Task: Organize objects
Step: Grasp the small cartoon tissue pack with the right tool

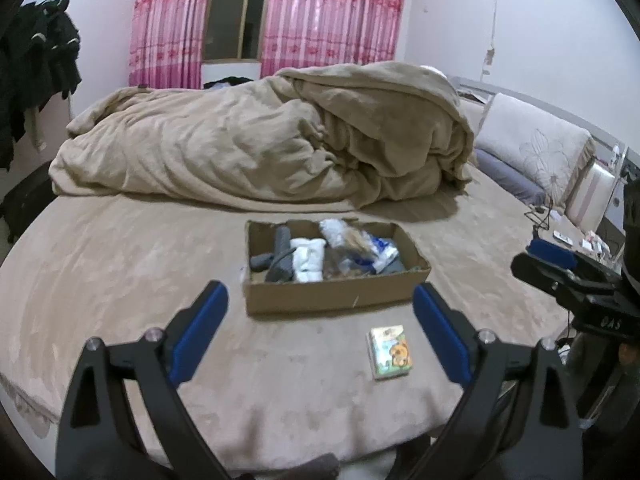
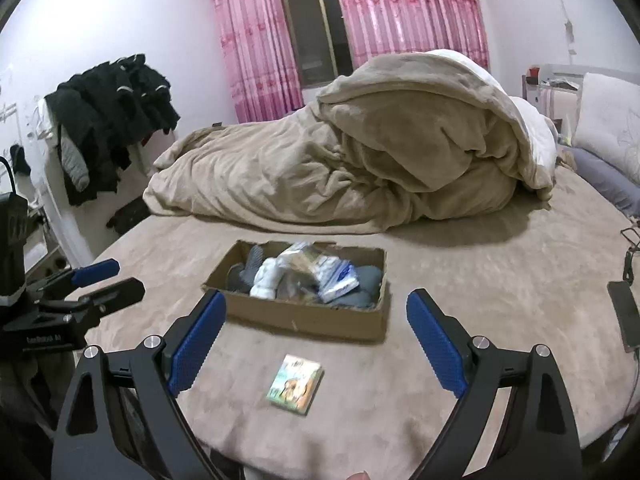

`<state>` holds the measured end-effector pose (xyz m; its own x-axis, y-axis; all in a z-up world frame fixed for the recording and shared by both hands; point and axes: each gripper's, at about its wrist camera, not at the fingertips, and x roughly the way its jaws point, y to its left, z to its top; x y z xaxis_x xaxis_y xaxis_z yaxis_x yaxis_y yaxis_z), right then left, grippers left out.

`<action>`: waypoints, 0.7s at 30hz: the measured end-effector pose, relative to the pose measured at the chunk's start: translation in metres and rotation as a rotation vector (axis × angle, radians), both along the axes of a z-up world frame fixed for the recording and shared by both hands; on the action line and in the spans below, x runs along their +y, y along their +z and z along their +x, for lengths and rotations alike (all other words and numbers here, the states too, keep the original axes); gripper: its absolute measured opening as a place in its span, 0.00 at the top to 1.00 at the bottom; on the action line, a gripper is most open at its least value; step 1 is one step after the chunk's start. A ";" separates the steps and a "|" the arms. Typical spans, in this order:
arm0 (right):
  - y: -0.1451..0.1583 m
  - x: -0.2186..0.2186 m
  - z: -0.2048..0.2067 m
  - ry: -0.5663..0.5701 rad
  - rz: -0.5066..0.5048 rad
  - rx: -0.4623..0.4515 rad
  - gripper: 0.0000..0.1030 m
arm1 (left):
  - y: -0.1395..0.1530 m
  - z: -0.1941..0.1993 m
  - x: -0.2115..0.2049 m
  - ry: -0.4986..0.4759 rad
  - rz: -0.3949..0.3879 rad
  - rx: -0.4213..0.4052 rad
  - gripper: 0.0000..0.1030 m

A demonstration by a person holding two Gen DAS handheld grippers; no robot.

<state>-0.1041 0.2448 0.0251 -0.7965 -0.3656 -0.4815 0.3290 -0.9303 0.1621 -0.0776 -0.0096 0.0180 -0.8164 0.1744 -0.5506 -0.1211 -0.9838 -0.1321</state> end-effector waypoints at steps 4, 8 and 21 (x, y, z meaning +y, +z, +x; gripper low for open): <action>-0.010 -0.010 0.013 0.025 0.013 -0.026 0.09 | -0.015 0.007 -0.008 0.014 0.016 -0.034 0.07; -0.034 -0.023 0.011 0.047 0.036 -0.088 0.09 | -0.039 0.005 -0.013 0.023 0.027 -0.085 0.07; -0.113 -0.051 -0.024 0.071 0.082 -0.251 0.09 | -0.109 -0.026 -0.028 0.095 -0.034 -0.165 0.07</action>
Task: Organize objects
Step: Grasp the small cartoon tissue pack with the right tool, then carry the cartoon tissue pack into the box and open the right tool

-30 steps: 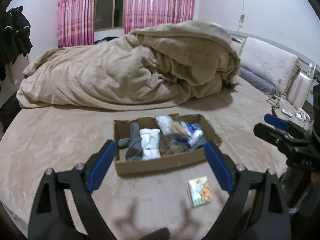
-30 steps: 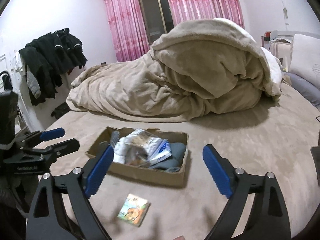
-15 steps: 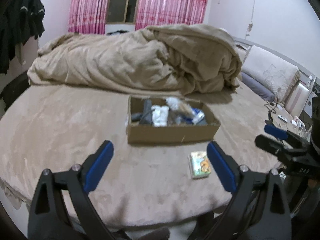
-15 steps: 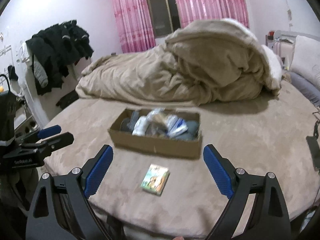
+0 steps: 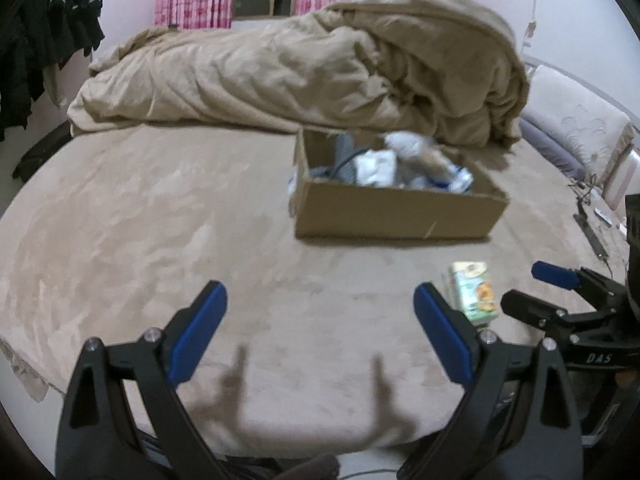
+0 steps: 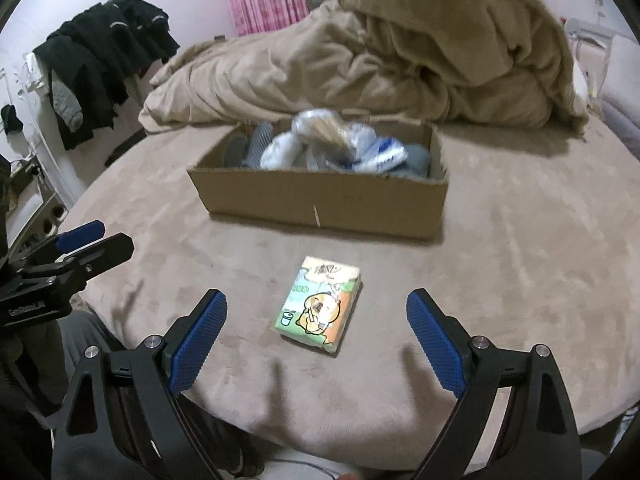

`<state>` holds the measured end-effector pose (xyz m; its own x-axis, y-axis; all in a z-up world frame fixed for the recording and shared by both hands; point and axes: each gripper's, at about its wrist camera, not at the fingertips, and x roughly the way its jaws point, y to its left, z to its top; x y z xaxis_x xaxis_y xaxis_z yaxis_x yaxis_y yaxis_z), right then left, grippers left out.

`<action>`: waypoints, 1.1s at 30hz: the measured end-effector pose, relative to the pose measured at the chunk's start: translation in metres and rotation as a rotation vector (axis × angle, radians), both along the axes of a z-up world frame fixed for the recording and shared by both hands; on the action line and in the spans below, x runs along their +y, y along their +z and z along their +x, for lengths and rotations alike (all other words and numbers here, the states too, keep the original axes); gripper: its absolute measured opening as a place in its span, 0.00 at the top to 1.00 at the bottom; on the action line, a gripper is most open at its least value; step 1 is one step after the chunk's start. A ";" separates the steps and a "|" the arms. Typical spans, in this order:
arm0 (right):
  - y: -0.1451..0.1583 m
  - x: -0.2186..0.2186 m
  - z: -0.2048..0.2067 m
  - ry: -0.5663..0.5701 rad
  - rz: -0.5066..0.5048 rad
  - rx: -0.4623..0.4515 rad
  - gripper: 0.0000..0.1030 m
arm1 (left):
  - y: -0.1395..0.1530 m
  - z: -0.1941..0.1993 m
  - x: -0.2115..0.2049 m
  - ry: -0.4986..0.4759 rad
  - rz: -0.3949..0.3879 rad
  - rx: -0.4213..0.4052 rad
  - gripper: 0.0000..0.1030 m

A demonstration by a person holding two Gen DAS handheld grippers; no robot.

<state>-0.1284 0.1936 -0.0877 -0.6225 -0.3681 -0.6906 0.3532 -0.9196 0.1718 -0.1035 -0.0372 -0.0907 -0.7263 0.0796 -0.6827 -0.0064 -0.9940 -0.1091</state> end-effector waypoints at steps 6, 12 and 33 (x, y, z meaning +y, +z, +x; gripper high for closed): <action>-0.034 -0.014 -0.024 0.002 0.040 -0.071 0.22 | -0.030 -0.016 -0.005 0.005 0.013 -0.046 0.07; -0.051 -0.026 -0.034 0.010 0.094 -0.079 0.39 | -0.044 -0.025 -0.009 0.008 0.019 -0.065 0.07; 0.036 -0.043 -0.008 0.082 0.033 0.063 0.53 | 0.028 0.009 -0.025 0.018 0.060 0.044 0.07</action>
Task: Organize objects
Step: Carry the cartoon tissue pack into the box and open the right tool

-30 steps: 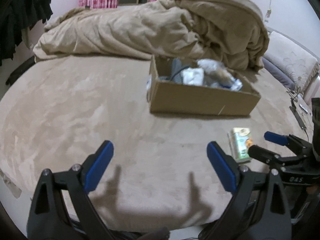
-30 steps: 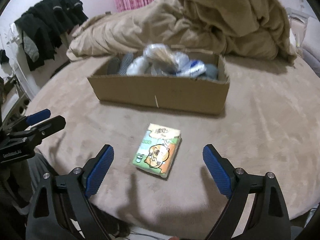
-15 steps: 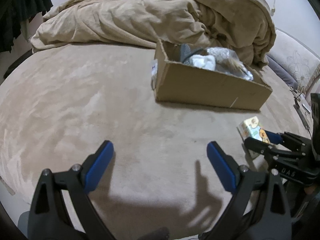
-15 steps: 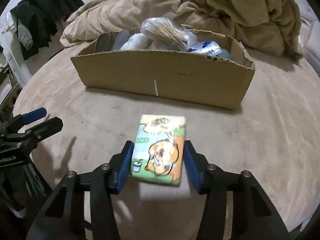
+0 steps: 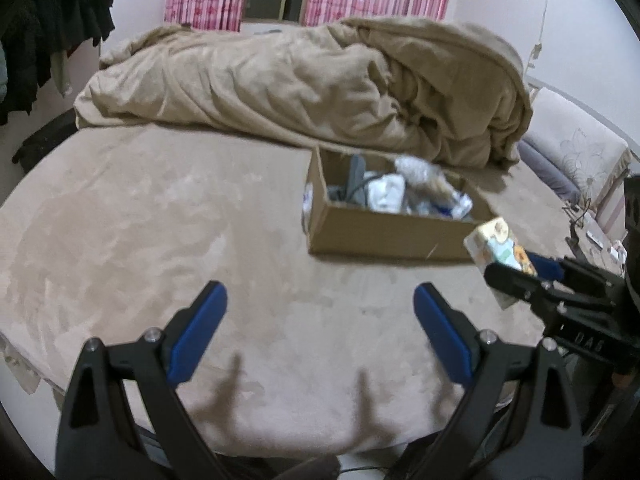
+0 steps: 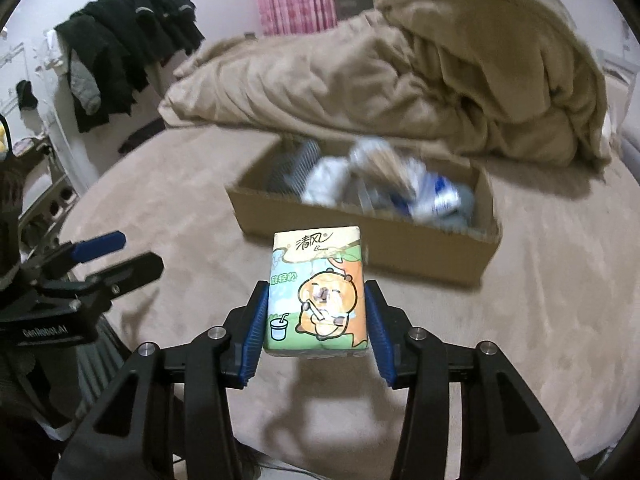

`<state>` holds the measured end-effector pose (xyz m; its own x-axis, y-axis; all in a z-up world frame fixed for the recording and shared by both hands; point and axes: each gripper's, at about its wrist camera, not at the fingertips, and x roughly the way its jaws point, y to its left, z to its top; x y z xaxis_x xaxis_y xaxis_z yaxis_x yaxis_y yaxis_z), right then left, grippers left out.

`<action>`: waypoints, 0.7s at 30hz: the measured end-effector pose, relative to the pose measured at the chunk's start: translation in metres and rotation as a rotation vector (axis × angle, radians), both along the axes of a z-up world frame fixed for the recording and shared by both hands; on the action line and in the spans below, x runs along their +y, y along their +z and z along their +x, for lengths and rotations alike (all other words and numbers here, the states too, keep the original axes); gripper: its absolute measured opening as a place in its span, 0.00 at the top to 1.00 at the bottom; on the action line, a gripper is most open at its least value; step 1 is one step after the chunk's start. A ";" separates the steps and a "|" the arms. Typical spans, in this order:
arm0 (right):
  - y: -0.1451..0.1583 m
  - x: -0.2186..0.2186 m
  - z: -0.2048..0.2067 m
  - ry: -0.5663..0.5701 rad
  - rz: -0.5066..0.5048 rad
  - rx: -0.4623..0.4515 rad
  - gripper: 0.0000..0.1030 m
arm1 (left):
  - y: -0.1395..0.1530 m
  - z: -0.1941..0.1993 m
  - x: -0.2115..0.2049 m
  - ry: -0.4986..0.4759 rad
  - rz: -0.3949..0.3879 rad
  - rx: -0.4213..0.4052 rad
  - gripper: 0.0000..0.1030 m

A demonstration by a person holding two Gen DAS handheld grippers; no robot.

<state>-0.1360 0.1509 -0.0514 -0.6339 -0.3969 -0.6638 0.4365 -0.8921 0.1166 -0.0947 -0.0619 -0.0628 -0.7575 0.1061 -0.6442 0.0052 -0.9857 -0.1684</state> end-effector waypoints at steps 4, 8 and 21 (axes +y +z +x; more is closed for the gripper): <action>0.027 -0.008 -0.001 0.016 -0.024 0.053 0.53 | 0.019 0.002 -0.006 -0.001 -0.013 0.035 0.07; 0.045 -0.018 -0.008 0.028 -0.036 0.092 0.53 | 0.034 -0.003 -0.017 0.003 -0.011 0.062 0.07; 0.069 -0.053 -0.052 0.039 -0.058 0.147 0.53 | 0.049 -0.048 -0.052 0.013 -0.010 0.111 0.07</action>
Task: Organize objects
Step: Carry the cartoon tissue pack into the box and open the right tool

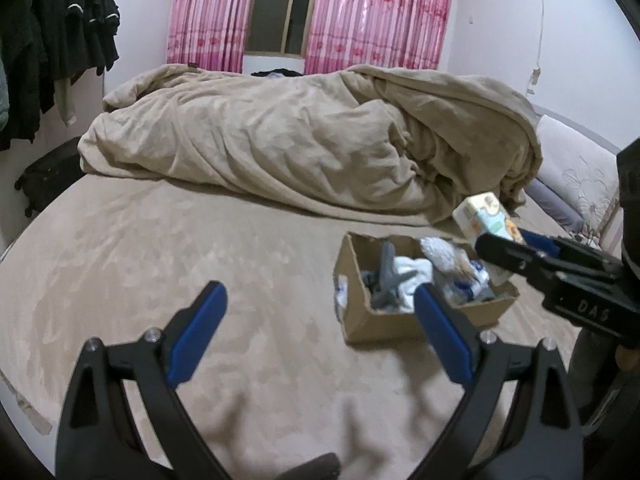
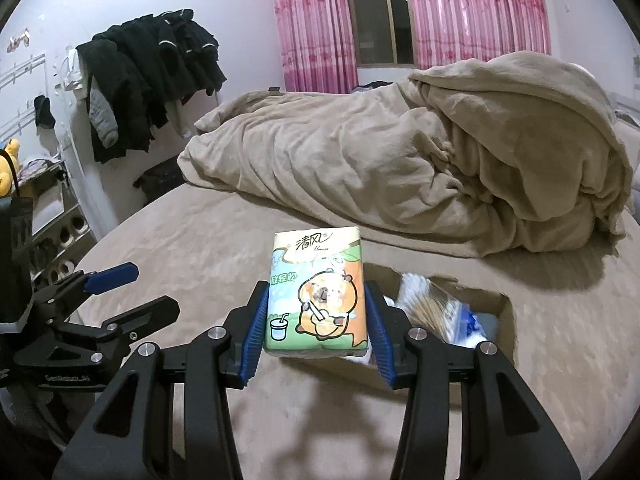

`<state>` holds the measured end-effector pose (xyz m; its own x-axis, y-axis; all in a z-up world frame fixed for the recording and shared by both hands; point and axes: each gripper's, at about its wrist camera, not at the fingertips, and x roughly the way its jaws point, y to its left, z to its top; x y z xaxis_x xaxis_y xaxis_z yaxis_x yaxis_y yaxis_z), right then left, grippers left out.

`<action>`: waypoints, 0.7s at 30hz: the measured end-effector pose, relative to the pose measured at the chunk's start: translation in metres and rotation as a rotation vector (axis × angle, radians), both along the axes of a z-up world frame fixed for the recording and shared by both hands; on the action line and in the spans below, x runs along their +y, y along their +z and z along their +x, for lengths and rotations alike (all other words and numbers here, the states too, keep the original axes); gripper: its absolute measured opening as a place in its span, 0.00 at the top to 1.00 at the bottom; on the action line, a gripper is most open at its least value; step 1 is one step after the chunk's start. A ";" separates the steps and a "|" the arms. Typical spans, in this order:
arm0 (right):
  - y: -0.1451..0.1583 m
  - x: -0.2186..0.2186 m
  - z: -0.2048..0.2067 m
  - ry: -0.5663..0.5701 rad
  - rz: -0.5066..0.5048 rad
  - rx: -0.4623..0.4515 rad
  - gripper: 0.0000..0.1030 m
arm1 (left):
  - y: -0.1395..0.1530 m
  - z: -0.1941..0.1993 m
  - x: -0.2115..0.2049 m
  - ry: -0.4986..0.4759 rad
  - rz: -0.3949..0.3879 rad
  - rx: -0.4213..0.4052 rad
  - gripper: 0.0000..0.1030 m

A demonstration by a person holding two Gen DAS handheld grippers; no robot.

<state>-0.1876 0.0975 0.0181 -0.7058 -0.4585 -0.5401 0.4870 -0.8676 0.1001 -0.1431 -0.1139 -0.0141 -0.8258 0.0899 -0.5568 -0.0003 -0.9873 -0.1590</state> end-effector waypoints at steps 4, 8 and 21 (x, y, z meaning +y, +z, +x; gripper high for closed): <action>-0.014 -0.012 -0.022 -0.010 0.021 -0.017 0.53 | -0.013 -0.025 -0.012 -0.004 0.026 -0.027 0.07; -0.035 -0.022 -0.044 -0.026 0.041 -0.052 0.53 | -0.037 -0.048 -0.018 0.006 0.021 -0.073 0.07; -0.102 -0.048 -0.098 -0.035 0.058 -0.190 0.53 | -0.088 -0.079 -0.029 0.024 0.043 -0.166 0.07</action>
<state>-0.2856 0.0498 -0.0843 -0.6035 -0.3994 -0.6901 0.4331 -0.8909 0.1368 -0.2220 -0.1429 -0.1025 -0.7246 0.0981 -0.6821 0.0526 -0.9790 -0.1967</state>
